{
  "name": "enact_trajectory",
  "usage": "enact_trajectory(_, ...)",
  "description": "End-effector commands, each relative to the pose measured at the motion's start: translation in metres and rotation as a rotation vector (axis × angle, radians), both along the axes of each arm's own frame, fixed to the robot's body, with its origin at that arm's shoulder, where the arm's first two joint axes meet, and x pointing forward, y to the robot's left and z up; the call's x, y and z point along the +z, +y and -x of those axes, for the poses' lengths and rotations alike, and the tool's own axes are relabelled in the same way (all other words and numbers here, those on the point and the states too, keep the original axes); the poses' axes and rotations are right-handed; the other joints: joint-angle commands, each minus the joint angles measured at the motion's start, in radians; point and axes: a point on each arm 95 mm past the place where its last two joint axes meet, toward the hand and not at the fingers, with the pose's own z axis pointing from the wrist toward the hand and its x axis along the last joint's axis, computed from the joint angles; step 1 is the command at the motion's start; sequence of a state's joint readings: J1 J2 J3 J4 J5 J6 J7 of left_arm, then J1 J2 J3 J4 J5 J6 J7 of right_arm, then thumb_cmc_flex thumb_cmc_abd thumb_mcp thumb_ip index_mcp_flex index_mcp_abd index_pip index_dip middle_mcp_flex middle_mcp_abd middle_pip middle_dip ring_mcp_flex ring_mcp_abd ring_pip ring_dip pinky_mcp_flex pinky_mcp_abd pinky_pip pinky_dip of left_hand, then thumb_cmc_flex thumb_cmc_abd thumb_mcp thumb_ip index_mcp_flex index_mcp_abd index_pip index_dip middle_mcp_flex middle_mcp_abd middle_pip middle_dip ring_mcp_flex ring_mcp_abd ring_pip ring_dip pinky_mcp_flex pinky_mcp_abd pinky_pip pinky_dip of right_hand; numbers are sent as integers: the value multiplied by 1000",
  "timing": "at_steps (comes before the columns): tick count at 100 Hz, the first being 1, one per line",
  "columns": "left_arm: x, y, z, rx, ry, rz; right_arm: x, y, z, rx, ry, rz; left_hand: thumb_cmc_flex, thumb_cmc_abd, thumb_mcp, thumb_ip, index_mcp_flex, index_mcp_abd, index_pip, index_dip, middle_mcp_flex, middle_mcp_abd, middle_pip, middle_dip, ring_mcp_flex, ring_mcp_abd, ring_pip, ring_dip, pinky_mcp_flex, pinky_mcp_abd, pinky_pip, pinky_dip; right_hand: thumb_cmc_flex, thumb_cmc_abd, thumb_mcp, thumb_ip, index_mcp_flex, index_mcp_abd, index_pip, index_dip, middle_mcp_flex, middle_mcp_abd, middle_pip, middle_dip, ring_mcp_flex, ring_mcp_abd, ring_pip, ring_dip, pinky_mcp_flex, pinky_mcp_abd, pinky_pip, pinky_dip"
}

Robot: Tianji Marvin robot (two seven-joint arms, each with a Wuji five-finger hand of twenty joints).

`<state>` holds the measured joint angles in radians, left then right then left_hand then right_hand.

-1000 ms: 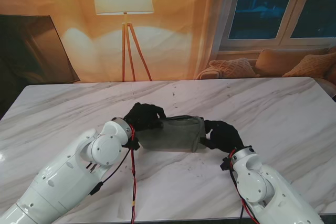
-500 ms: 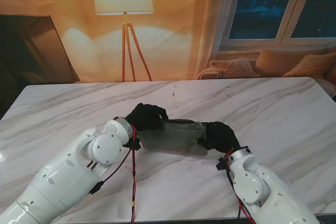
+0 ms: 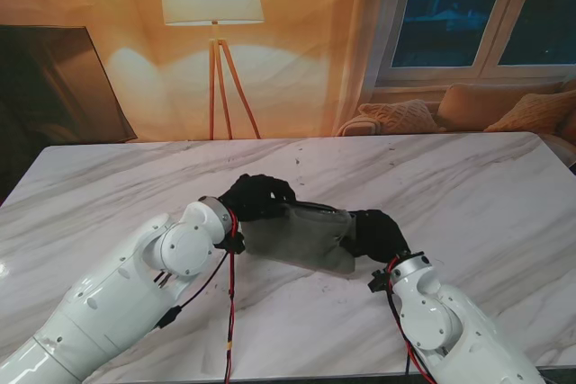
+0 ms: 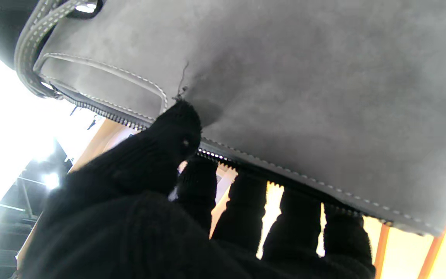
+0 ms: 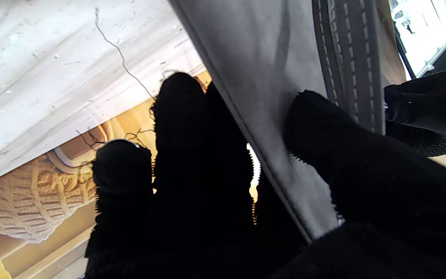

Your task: Collect documents into a storage pouch

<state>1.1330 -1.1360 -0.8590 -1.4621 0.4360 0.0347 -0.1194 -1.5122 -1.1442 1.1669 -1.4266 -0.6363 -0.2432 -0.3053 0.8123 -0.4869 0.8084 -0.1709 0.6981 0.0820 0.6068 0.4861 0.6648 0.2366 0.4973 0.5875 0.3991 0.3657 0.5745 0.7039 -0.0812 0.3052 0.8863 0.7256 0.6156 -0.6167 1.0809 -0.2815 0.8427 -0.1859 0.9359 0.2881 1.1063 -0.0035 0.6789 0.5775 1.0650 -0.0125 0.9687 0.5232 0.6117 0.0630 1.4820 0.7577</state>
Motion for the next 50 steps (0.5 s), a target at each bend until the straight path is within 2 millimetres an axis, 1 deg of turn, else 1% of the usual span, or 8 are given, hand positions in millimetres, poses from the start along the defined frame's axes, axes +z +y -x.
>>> enact_trajectory(1, 5, -1, 3, -15, -3, 12, -2, 1, 1, 2, 11, 6, -58, 52, 32, 47, -53, 14, -70, 10, -79, -11, -60, -60, -57, -29, -32, -14, -13, -10, -24, -8, 57, 12, 34, 4, 73, -53, 70, 3, 41, 31, 10, -3, 44, -14, 26, -7, 20, -3, 47, -18)
enact_trajectory(7, 8, 0, 5, -12, -10, 17, -2, 1, 2, -3, 12, 2, -101, 113, 30, 101, -87, 23, -145, -9, -142, -13, -95, -90, -67, -34, -48, -14, -13, -10, -29, -4, 59, 10, 37, 3, 76, -53, 72, 4, 43, 34, 12, -3, 46, -14, 31, -7, 21, -4, 52, -20)
enact_trajectory(11, 11, 1, 7, -10, -17, 20, -2, 0, 2, -5, 10, 0, -110, 125, 20, 112, -113, 23, -177, -25, -180, -8, -115, -104, -77, -34, -55, -14, -13, -11, -30, -3, 61, 9, 39, 2, 78, -53, 75, 4, 42, 34, 14, -2, 45, -14, 35, -7, 20, -5, 56, -22)
enact_trajectory(17, 16, 3, 9, -8, -30, 24, -2, 0, 1, -9, 7, 0, -113, 134, 0, 116, -152, 21, -219, -45, -237, -14, -138, -120, -97, -37, -63, -10, -11, -25, -31, 3, 62, 8, 41, 2, 80, -52, 78, 6, 43, 35, 17, -1, 45, -15, 41, -7, 19, -5, 59, -24)
enact_trajectory(24, 23, 5, 12, -3, -54, 25, -2, 1, 1, -10, 6, 0, -114, 140, -16, 121, -175, 20, -245, -54, -272, -13, -139, -122, -115, -36, -58, 6, -12, -35, -1, 40, 62, 6, 44, 1, 82, -51, 81, 8, 43, 34, 19, -1, 45, -13, 46, -7, 18, -5, 62, -28)
enact_trajectory(35, 35, 9, 17, 10, -111, 29, -1, 1, 1, -13, 7, -2, -114, 148, -25, 124, -180, 19, -250, -46, -292, -1, -85, -58, -121, -29, 31, 91, -8, -63, 173, 152, 59, 7, 45, 0, 81, -49, 81, 8, 42, 36, 22, 0, 42, -14, 51, -8, 15, -6, 66, -31)
enact_trajectory(44, 42, 12, 25, 17, -144, 45, -1, 1, 1, -16, 11, -3, -106, 148, -17, 125, -157, 21, -230, -33, -242, 23, 13, 60, -94, -5, 190, 217, 72, -92, 381, 245, 60, 9, 45, -1, 80, -47, 82, 9, 41, 35, 25, 1, 39, -15, 55, -8, 12, -8, 68, -34)
enact_trajectory(50, 46, 12, 31, 19, -155, 62, -1, 1, 1, -19, 10, -1, -104, 135, 8, 123, -122, 30, -213, -26, -124, 37, 80, 122, -20, 23, 278, 269, 127, -78, 421, 291, 61, 11, 43, -1, 78, -46, 80, 9, 40, 36, 26, 2, 39, -16, 58, -9, 11, -8, 70, -36)
